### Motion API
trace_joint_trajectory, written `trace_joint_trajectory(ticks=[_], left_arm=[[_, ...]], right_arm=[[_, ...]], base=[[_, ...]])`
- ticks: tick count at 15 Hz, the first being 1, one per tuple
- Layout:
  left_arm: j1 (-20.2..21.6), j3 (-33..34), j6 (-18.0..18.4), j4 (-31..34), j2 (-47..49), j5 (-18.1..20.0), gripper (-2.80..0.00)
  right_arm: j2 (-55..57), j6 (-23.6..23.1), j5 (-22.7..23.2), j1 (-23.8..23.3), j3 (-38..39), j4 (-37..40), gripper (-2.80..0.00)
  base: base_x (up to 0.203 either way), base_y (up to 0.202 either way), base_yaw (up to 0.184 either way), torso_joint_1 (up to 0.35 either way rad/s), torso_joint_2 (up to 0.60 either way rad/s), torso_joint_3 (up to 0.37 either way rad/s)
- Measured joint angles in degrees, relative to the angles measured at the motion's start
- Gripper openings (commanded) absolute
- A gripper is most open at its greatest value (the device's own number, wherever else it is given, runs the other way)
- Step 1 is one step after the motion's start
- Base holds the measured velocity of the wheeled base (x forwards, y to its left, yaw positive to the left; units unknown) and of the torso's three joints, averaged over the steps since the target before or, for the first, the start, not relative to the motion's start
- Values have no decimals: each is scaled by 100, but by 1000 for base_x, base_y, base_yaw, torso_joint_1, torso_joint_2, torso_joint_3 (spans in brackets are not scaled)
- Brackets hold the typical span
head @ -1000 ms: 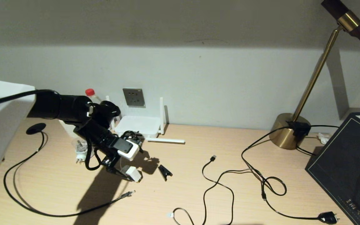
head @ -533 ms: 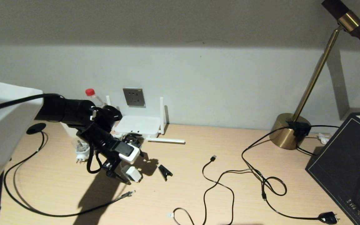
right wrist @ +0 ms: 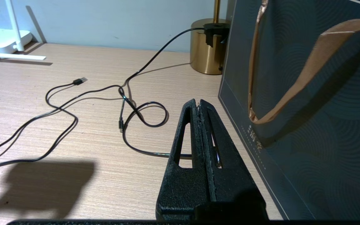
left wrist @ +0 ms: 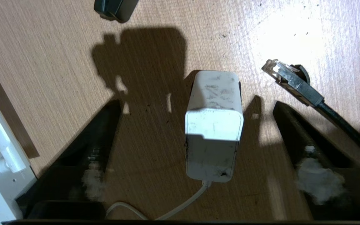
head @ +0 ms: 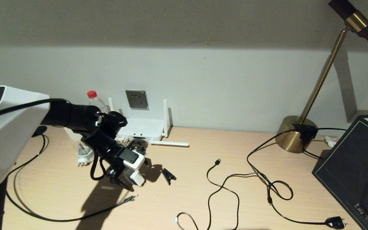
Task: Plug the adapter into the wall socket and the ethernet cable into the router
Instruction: Pick up plug
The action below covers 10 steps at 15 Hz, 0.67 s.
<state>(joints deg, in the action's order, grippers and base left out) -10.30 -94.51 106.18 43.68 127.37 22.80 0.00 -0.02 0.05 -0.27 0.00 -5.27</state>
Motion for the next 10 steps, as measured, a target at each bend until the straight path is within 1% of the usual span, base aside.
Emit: trace_joint_trajectory(ticks=[6, 10], left_arm=[[5, 34, -1, -5, 46, -4, -280], [20, 288, -5, -71, 58, -6, -280]], right_arm=[[0, 0, 4, 0, 0, 4, -280], [0, -1, 1, 0, 0, 5, -280]], base=[[0, 0, 0, 0, 0, 0], [0, 0, 0, 0, 0, 0]])
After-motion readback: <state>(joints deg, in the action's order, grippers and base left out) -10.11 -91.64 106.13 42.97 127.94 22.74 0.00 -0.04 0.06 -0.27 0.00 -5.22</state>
